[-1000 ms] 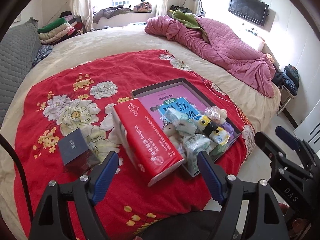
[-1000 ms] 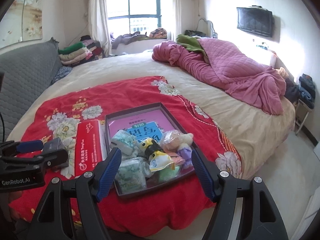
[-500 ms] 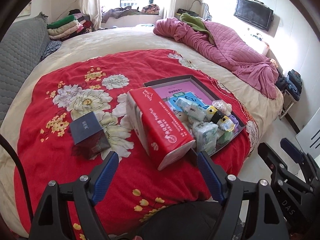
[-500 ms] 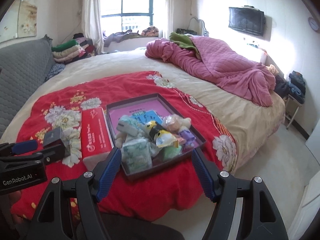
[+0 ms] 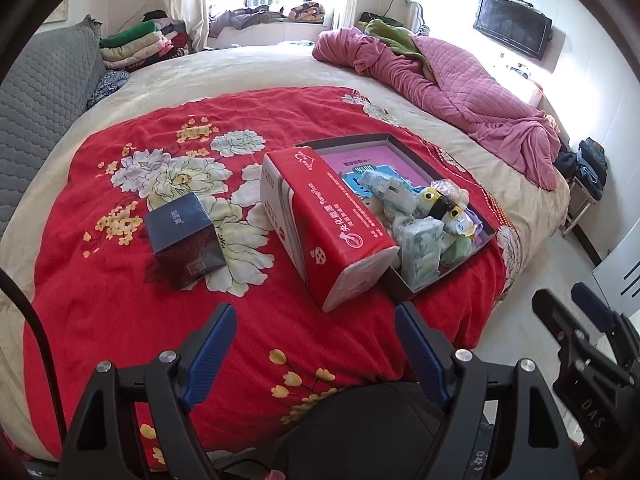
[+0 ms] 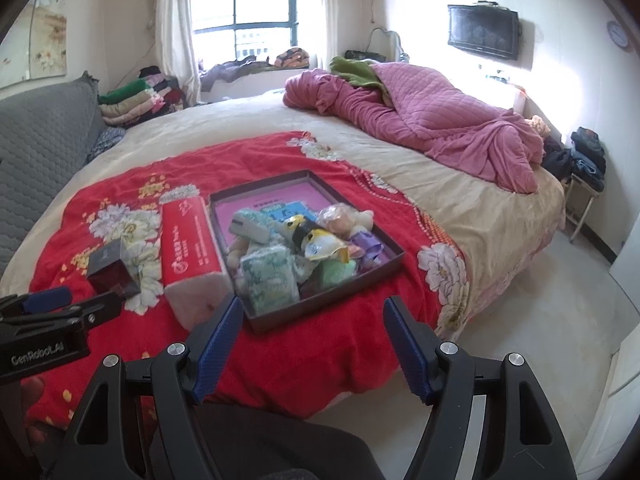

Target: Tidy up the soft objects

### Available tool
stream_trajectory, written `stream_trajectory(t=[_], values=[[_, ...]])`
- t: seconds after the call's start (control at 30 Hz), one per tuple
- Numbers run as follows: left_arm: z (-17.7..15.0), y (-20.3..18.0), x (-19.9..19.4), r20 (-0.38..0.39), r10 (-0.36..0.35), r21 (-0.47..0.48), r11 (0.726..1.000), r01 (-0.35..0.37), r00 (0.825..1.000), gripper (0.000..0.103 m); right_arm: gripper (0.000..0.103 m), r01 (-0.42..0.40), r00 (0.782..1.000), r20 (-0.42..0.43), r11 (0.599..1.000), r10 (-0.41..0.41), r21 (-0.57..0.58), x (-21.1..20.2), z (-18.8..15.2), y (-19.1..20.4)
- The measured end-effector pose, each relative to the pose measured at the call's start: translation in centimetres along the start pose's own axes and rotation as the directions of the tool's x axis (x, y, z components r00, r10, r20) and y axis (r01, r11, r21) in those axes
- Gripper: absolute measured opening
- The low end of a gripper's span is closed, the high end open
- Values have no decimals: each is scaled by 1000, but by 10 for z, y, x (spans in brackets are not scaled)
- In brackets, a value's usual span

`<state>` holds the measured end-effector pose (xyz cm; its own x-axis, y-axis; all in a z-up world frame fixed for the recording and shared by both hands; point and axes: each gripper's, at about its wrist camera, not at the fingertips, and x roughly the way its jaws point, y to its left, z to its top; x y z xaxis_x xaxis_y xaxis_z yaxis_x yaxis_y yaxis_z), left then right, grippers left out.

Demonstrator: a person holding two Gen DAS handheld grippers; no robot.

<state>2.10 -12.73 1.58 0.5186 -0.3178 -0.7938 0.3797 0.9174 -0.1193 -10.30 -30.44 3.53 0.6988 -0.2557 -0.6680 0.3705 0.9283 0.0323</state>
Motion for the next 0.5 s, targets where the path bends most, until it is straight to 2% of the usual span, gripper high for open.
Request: stream_trajectory(t=[0.5], values=[[-9, -10, 5, -24, 14, 37, 999, -13, 1000, 80, 74, -15, 999, -50, 1000, 16, 14, 5, -9, 0]])
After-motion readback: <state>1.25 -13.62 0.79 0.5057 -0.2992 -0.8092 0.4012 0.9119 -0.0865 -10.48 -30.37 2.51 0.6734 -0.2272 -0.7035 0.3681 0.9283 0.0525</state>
